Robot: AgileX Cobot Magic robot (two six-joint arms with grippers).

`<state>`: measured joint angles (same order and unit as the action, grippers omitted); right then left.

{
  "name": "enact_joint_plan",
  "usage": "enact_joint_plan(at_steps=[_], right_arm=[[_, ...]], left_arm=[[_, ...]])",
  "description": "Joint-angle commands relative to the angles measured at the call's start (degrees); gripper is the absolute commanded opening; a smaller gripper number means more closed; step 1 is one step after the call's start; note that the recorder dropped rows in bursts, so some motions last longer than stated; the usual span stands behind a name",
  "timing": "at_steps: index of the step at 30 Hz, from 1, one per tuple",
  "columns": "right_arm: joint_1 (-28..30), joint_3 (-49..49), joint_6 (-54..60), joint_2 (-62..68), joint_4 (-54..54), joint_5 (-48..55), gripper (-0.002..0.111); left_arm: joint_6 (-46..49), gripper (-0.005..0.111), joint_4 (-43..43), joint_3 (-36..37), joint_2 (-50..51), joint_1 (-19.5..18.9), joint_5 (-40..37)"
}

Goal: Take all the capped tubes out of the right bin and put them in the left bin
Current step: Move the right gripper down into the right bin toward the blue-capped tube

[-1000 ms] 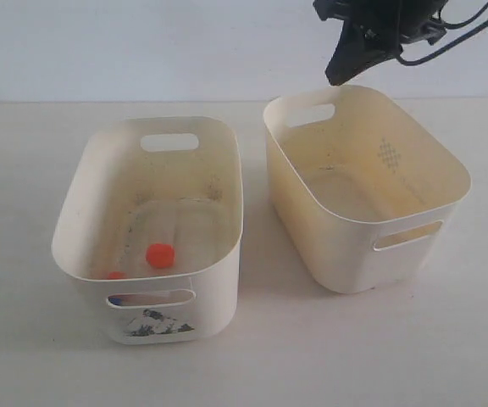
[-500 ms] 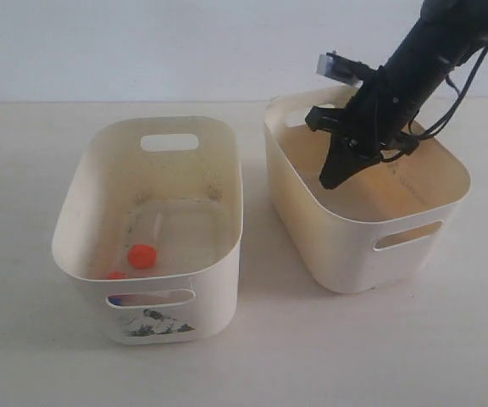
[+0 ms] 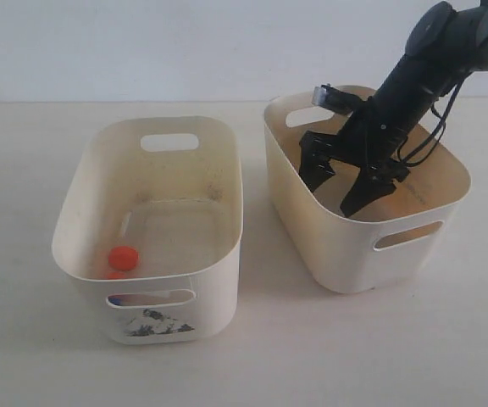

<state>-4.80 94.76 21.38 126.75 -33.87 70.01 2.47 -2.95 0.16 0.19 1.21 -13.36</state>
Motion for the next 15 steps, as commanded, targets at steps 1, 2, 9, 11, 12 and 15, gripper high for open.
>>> enact_joint_plan(at_steps=[1,2,9,11,12,15], right_arm=[[0.0,-0.1,0.0,-0.1,0.1,0.0,0.082],[-0.3,-0.1,0.0,-0.1,0.3,0.0,0.082],[-5.3,-0.1,-2.6,1.7,4.8,0.0,0.082],[-6.8,-0.1,-5.2,2.7,8.5,0.0,0.082],[-7.5,-0.1,-6.6,3.2,10.6,0.0,0.082],[-8.9,-0.1,-11.2,4.8,15.0,-0.5,0.082]], left_arm=[[-0.5,0.004,0.0,-0.2,-0.2,-0.1,0.1],[-0.5,0.004,0.0,-0.2,-0.2,-0.1,0.1],[-0.5,0.004,0.0,-0.2,-0.2,-0.1,0.1],[-0.5,0.004,0.0,-0.2,-0.2,-0.1,0.1],[-0.5,0.004,0.0,-0.2,-0.2,-0.1,0.1],[-0.5,0.004,0.0,-0.2,-0.2,-0.1,0.1]])
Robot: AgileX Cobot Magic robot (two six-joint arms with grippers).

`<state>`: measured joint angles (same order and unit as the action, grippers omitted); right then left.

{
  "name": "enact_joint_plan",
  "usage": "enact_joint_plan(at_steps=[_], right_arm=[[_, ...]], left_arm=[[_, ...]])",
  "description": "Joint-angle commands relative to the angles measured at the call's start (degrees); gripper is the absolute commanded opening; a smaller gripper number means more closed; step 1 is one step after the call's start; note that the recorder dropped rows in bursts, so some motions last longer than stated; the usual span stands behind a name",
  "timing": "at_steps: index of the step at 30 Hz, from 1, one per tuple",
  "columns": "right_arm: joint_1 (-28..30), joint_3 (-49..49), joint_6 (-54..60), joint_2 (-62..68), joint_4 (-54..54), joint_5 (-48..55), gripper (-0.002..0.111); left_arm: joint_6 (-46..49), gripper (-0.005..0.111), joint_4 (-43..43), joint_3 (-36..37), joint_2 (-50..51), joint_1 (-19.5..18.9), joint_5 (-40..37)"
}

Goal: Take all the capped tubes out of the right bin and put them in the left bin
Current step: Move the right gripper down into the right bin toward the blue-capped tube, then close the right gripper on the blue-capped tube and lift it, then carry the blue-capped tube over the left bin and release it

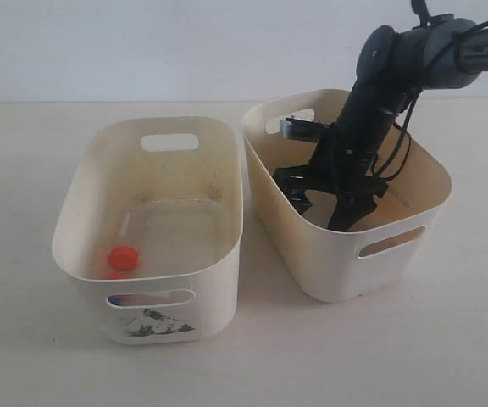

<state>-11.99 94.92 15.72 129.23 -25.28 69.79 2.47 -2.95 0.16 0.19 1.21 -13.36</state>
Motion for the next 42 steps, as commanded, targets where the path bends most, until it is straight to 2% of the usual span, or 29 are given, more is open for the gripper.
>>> enact_joint_plan(at_steps=[1,3,4,8,10,12,19,27,33,37,40,42], right_arm=[[-1.7,-0.3,-6.9,2.8,6.8,-0.6,0.082],[-1.7,-0.3,-8.4,3.3,6.8,-0.8,0.079],[-1.7,-0.3,-9.4,3.6,7.3,-0.8,0.074],[-1.7,-0.3,-11.2,3.7,8.5,-2.0,0.038],[-1.7,-0.3,-10.9,3.7,8.6,-2.3,0.016],[-1.7,-0.1,-10.2,3.7,8.6,-1.9,0.000],[-1.7,5.6,-10.2,3.0,8.8,0.2,0.000],[-1.7,11.0,-10.1,-6.7,8.9,0.2,0.000],[-1.7,11.4,-10.1,-13.0,9.6,0.2,0.000],[-1.8,11.4,-8.6,-16.2,2.8,0.2,0.000],[-3.4,11.4,-2.2,-16.9,-7.6,0.2,0.000],[-5.5,11.4,2.4,-16.8,-10.9,0.2,0.000]], left_arm=[[-0.5,0.004,0.0,-0.2,-0.2,-0.1,0.1],[-0.5,0.004,0.0,-0.2,-0.2,-0.1,0.1],[-0.5,0.004,0.0,-0.2,-0.2,-0.1,0.1],[-0.5,0.004,0.0,-0.2,-0.2,-0.1,0.1],[-0.5,0.004,0.0,-0.2,-0.2,-0.1,0.1],[-0.5,0.004,0.0,-0.2,-0.2,-0.1,0.1],[-0.5,0.004,0.0,-0.2,-0.2,-0.1,0.1],[-0.5,0.004,0.0,-0.2,-0.2,-0.1,0.1],[-0.5,0.004,0.0,-0.2,-0.2,-0.1,0.1],[-0.5,0.004,0.0,-0.2,-0.2,-0.1,0.1],[-0.5,0.004,0.0,-0.2,-0.2,-0.1,0.1],[-0.5,0.004,0.0,-0.2,-0.2,-0.1,0.1]])
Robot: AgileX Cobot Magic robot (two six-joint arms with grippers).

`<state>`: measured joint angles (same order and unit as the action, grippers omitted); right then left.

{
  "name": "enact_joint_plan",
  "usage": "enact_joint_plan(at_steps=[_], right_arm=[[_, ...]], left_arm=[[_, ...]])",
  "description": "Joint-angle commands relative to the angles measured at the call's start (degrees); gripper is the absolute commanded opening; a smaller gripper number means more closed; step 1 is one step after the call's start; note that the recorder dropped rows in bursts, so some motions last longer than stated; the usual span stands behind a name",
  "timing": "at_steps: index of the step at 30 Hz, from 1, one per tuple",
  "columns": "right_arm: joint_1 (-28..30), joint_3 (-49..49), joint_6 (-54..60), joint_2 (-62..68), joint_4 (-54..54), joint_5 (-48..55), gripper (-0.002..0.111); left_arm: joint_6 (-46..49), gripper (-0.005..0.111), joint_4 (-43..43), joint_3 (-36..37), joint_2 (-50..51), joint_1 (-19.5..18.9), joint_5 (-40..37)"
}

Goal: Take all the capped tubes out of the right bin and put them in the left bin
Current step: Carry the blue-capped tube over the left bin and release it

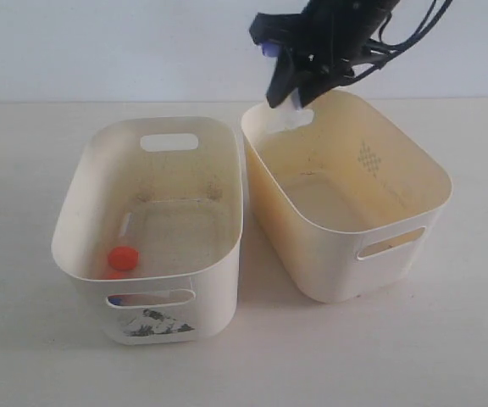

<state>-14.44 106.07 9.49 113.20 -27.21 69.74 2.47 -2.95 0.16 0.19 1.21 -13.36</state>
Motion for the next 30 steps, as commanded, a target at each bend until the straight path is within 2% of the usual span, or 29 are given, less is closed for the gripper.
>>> enact_joint_plan(at_steps=[1,5,8,10,11,12,13,15,16,22,30], right_arm=[[-4.8,0.3,11.1,-0.7,-9.3,0.2,0.000],[-10.3,0.2,15.8,-0.5,-6.6,0.2,0.005],[-13.6,0.2,17.8,-0.5,-5.8,0.2,0.024],[-14.9,0.2,17.6,-0.5,-4.7,0.2,0.043],[-15.0,0.2,16.7,-0.5,-4.2,0.2,0.046],[-15.3,0.2,13.5,-0.5,-3.2,0.2,0.043],[-15.3,0.2,9.9,-0.5,-2.1,0.2,0.032],[-15.3,0.4,8.7,-0.5,0.4,0.2,-0.001],[-15.2,0.4,8.4,-0.6,2.1,0.2,0.002],[-15.2,0.4,4.4,-3.7,7.6,0.2,0.000],[-15.2,-2.8,3.7,-17.2,17.4,0.2,0.000]], left_arm=[[-0.5,0.004,0.0,-0.2,-0.2,-0.1,0.1],[-0.5,0.004,0.0,-0.2,-0.2,-0.1,0.1],[-0.5,0.004,0.0,-0.2,-0.2,-0.1,0.1],[-0.5,0.004,0.0,-0.2,-0.2,-0.1,0.1],[-0.5,0.004,0.0,-0.2,-0.2,-0.1,0.1],[-0.5,0.004,0.0,-0.2,-0.2,-0.1,0.1],[-0.5,0.004,0.0,-0.2,-0.2,-0.1,0.1],[-0.5,0.004,0.0,-0.2,-0.2,-0.1,0.1],[-0.5,0.004,0.0,-0.2,-0.2,-0.1,0.1],[-0.5,0.004,0.0,-0.2,-0.2,-0.1,0.1],[-0.5,0.004,0.0,-0.2,-0.2,-0.1,0.1]])
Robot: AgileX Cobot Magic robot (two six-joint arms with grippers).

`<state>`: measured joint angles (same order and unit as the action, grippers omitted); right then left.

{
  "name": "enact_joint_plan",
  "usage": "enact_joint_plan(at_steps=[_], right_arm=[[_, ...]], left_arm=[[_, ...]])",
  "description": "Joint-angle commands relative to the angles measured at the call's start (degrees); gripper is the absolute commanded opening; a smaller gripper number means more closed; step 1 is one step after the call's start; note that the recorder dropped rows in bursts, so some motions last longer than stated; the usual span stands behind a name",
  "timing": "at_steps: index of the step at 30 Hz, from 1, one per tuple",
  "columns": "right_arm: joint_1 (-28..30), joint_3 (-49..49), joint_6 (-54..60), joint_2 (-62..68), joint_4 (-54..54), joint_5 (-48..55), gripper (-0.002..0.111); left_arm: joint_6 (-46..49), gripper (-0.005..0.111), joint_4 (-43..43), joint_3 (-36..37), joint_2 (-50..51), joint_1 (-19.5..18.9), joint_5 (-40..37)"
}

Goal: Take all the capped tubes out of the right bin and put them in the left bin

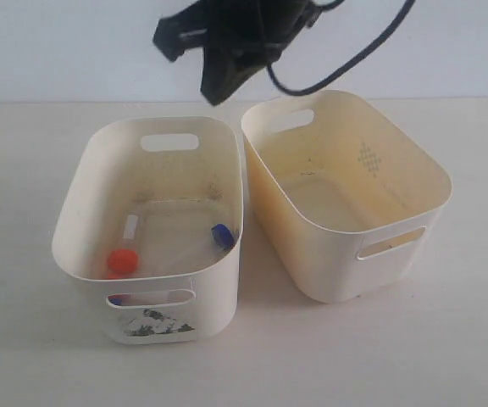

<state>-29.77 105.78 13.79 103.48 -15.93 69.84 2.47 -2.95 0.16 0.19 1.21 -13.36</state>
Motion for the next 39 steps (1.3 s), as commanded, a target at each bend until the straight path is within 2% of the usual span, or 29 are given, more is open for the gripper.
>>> enact_joint_plan(at_steps=[1,4,13,24,27,29,32,36,39], right_arm=[[0.1,-3.9,-0.7,-10.1,8.4,0.1,0.000],[0.1,-7.7,-5.1,-17.6,13.3,0.1,0.000],[0.1,-8.5,-6.2,-30.8,13.4,0.1,0.000],[0.1,-8.5,-5.7,-37.7,15.9,-0.5,0.000],[1.4,-10.2,-5.7,-39.3,14.1,-5.4,0.000],[6.6,-16.2,-4.9,-42.7,8.9,-14.3,0.000],[17.5,-33.0,-2.5,-51.3,3.0,-27.6,0.000],[25.4,-48.4,-2.5,-62.2,2.8,-35.1,0.000],[29.0,-61.0,-2.5,-71.2,2.8,-41.6,0.000]], left_arm=[[-0.5,0.004,0.0,-0.2,-0.2,-0.1,0.1],[-0.5,0.004,0.0,-0.2,-0.2,-0.1,0.1],[-0.5,0.004,0.0,-0.2,-0.2,-0.1,0.1],[-0.5,0.004,0.0,-0.2,-0.2,-0.1,0.1],[-0.5,0.004,0.0,-0.2,-0.2,-0.1,0.1],[-0.5,0.004,0.0,-0.2,-0.2,-0.1,0.1],[-0.5,0.004,0.0,-0.2,-0.2,-0.1,0.1],[-0.5,0.004,0.0,-0.2,-0.2,-0.1,0.1],[-0.5,0.004,0.0,-0.2,-0.2,-0.1,0.1]])
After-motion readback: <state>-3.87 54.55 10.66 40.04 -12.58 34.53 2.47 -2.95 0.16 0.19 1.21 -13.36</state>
